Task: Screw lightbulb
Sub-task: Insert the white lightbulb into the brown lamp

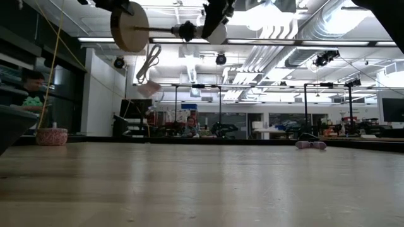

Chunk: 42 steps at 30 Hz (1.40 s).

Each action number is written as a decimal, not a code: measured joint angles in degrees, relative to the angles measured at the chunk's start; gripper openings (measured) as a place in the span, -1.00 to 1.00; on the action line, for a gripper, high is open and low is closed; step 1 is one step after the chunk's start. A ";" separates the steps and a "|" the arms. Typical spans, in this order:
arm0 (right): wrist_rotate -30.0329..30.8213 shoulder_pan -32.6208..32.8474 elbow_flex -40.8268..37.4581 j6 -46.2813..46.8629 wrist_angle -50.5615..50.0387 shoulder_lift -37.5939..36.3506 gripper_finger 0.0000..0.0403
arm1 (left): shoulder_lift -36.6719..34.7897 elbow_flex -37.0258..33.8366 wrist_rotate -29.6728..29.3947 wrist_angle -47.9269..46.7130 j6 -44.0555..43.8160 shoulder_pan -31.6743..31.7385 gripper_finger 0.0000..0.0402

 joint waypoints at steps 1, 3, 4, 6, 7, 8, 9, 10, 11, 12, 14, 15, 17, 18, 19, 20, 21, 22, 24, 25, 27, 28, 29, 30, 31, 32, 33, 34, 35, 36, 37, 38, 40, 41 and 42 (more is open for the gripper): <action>-0.79 -0.10 0.05 -0.01 0.21 -0.19 0.15 | -0.51 0.00 0.58 -0.37 -0.58 0.00 -0.39; -3.37 -0.54 0.05 0.07 0.50 -0.51 0.15 | -1.32 -0.02 1.69 -1.49 -1.88 0.00 -0.39; -4.68 -0.60 0.05 0.55 0.67 -0.59 0.15 | -1.65 -0.02 1.93 -1.83 -2.19 0.00 -0.39; -7.08 -0.76 0.05 1.05 0.70 -0.70 0.15 | -2.17 -0.03 2.44 -2.99 -3.20 0.00 -0.39; -8.35 -0.97 0.05 1.08 0.80 -0.73 0.15 | -2.36 -0.04 2.60 -3.25 -3.51 0.00 -0.39; -9.80 -1.21 0.05 1.08 0.83 -0.73 0.15 | -2.52 -0.04 2.81 -3.22 -3.54 0.00 -0.39; -11.47 -1.45 0.05 1.47 0.86 -0.73 0.15 | -2.66 -0.04 2.81 -3.20 -3.55 0.00 -0.39; -12.97 -1.59 0.05 2.15 0.85 -0.73 0.15 | -2.74 -0.04 2.83 -3.04 -3.53 -0.02 -0.39; -14.43 -1.80 0.05 2.78 0.91 -0.73 0.15 | -2.79 -0.04 2.95 -2.77 -3.53 -0.02 -0.39; -16.20 -2.08 0.05 3.19 1.02 -0.73 0.15 | -2.83 -0.04 3.19 -2.58 -3.53 -0.02 -0.39; -19.45 -2.61 0.05 3.26 1.23 -0.73 0.15 | -2.79 -0.04 3.29 -1.85 -3.39 -0.02 -0.39; -21.01 -2.75 0.05 3.47 1.76 -0.73 0.14 | -2.79 -0.04 3.66 -1.41 -3.10 -0.06 -0.39; -23.91 -3.25 0.17 5.24 3.78 -0.71 0.13 | -2.63 -0.05 5.10 0.30 -3.29 -0.17 -0.39; -25.88 -3.68 0.18 6.12 3.24 -0.71 0.13 | -2.61 -0.07 5.44 0.82 -3.13 -0.24 -0.39; -27.61 -4.17 0.16 6.53 3.39 -0.71 0.13 | -2.61 -0.11 5.55 1.37 -2.78 -0.15 -0.39; -28.52 -4.63 0.16 6.59 3.96 -0.71 0.12 | -2.64 -0.11 5.49 2.49 -1.41 -0.15 -0.39; -29.18 -4.99 0.16 6.59 4.87 -0.71 0.11 | -2.74 -0.11 5.39 3.18 0.32 -0.13 -0.39; -29.35 -5.11 0.16 6.50 5.44 -0.71 0.10 | -2.83 -0.10 5.36 3.25 1.28 -0.36 -0.39; -30.04 -5.34 0.16 5.87 4.62 -0.79 0.07 | -2.92 -0.06 5.17 2.96 1.16 -0.70 -0.39; -30.13 -5.57 0.15 5.44 4.13 -0.82 0.05 | -3.00 -0.06 5.09 2.73 0.77 -0.66 -0.39; -29.98 -5.81 0.14 4.54 3.91 -0.82 0.02 | -3.12 -0.06 5.10 2.73 0.79 -0.47 -0.39; -30.07 -6.04 0.13 4.40 4.24 -0.82 0.01 | -3.19 -0.06 5.21 2.56 0.80 -0.48 -0.39; -29.82 -6.31 0.12 4.66 4.73 -0.82 0.00 | -3.22 -0.06 5.04 2.36 0.74 -0.46 -0.39; -29.51 -6.55 0.12 5.05 4.83 -0.82 0.00 | -3.22 -0.06 4.90 2.14 0.44 -0.44 -0.39; -29.57 -6.78 0.12 5.47 4.66 -0.82 0.00 | -3.20 -0.06 4.84 1.79 0.24 -0.44 -0.39; -29.72 -6.99 0.11 5.86 4.54 -0.82 0.00 | -3.20 -0.04 4.75 1.49 0.16 -0.44 -0.39; -29.75 -7.01 0.07 5.92 4.36 -0.82 0.00 | -3.18 -0.04 4.64 1.45 0.18 -0.36 -0.39; -29.75 -6.98 0.07 5.78 4.25 -0.80 0.00 | -3.18 -0.05 4.75 1.37 0.21 -0.27 -0.39; -29.71 -6.99 0.07 5.32 4.21 -0.79 0.00 | -3.18 -0.04 4.77 1.35 0.13 -0.26 -0.39; -29.74 -7.01 0.07 4.45 4.08 -0.79 0.00 | -3.18 -0.04 4.77 1.34 -0.19 -0.25 -0.39; -29.88 -7.01 0.07 3.34 3.90 -0.79 0.00 | -3.16 -0.04 4.75 1.31 -0.45 -0.24 -0.39; -29.95 -6.89 0.07 2.75 3.84 -0.79 0.02 | -3.16 -0.04 4.70 1.26 -0.48 -0.17 -0.39; -29.89 -6.63 0.07 2.05 3.81 -0.79 0.06 | -3.16 -0.04 4.73 1.01 -0.47 0.04 -0.39; -29.84 -6.52 0.07 2.06 3.75 -0.79 0.08 | -3.18 -0.04 4.79 0.87 -0.49 0.04 -0.39; -29.82 -6.38 0.05 2.06 3.57 -0.79 0.12 | -3.18 0.00 4.91 0.78 -0.47 0.04 -0.39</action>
